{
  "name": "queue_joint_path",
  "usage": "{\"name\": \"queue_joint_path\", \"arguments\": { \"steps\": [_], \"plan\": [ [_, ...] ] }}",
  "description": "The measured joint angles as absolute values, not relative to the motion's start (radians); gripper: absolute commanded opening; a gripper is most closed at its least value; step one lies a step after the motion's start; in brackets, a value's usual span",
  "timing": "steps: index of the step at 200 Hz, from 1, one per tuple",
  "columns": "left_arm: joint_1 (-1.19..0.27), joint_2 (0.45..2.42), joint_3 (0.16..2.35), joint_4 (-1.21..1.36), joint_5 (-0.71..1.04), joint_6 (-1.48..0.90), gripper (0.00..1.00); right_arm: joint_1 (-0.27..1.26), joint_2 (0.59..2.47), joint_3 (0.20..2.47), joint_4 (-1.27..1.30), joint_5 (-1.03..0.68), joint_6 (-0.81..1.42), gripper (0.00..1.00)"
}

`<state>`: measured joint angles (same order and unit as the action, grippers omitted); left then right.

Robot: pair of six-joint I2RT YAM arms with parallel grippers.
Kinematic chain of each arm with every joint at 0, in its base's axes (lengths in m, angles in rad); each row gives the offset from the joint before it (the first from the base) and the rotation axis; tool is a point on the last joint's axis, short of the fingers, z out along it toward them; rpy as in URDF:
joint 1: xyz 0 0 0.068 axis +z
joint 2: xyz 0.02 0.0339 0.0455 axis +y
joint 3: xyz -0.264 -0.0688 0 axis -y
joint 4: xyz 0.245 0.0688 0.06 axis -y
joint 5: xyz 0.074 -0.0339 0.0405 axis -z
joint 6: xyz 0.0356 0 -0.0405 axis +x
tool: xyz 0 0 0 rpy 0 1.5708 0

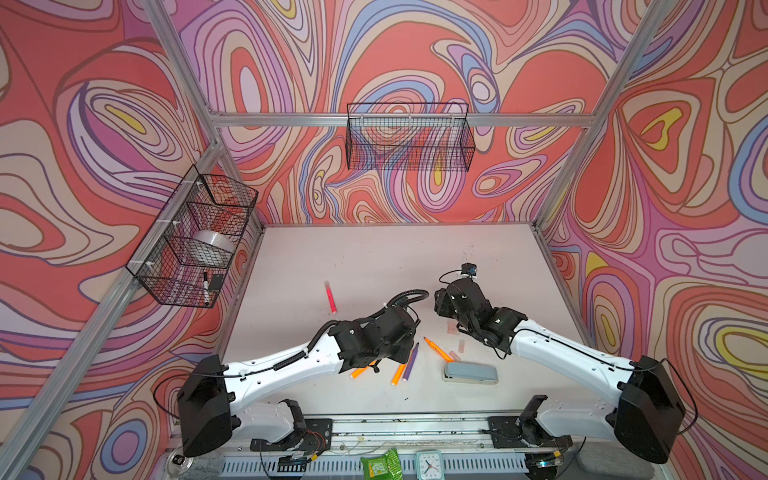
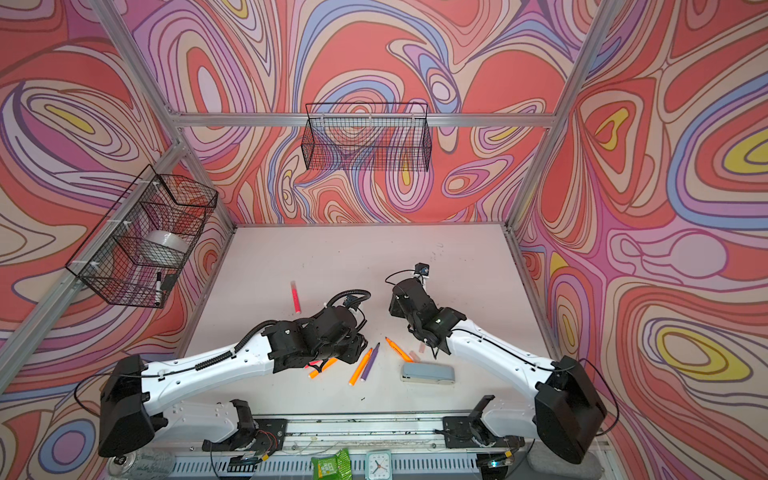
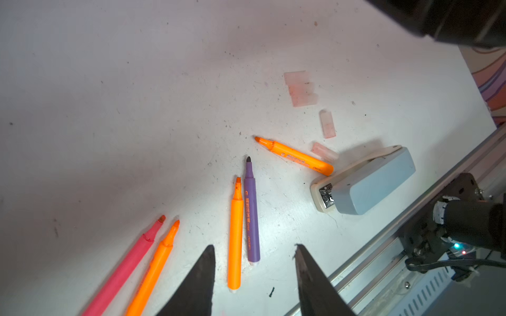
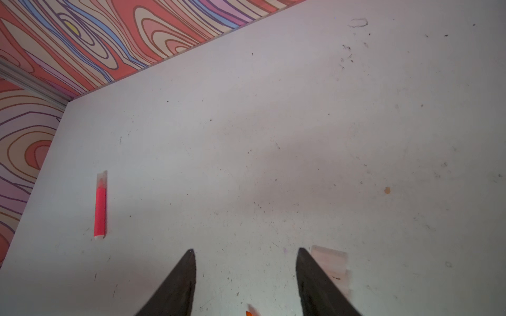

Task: Insert the pens into the pen caps
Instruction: 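Lower the right gripper onto the orange highlighter while the left gripper moves toward it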

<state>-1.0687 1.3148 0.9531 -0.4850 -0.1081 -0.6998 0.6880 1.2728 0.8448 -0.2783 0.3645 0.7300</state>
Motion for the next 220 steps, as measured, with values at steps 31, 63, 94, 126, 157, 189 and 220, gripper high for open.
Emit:
{"name": "queue_joint_path", "arguments": {
  "steps": [31, 63, 94, 126, 157, 189, 220],
  "plan": [
    [-1.147, 1.391, 0.92, -0.371, -0.138, -0.897, 0.51, 0.585, 1.273, 0.845, -0.308, 0.344, 0.746, 0.59],
    [-1.177, 1.456, 0.893, -0.261, -0.165, -1.056, 0.54, 0.513, 1.273, 0.849, -0.331, 0.298, 0.736, 0.6],
    [-1.166, 1.378, 0.894, -0.342, -0.278, -1.104, 0.62, 0.512, 1.298, 0.919, -0.422, 0.228, 0.659, 0.61],
    [-0.975, 1.161, 0.907, -0.457, -0.331, -1.016, 0.65, 0.545, 1.314, 0.921, -0.51, 0.107, 0.537, 0.64],
    [-0.822, 1.071, 0.932, -0.451, -0.384, -0.873, 0.68, 0.683, 1.37, 0.918, -0.577, 0.027, 0.478, 0.66],
    [-0.781, 1.103, 0.907, -0.339, -0.422, -0.733, 0.68, 0.716, 1.394, 0.91, -0.628, 0.012, 0.46, 0.67],
    [-0.753, 1.134, 0.775, -0.188, -0.47, -0.626, 0.67, 0.717, 1.45, 0.91, -0.646, -0.013, 0.447, 0.61]
  ]
}}
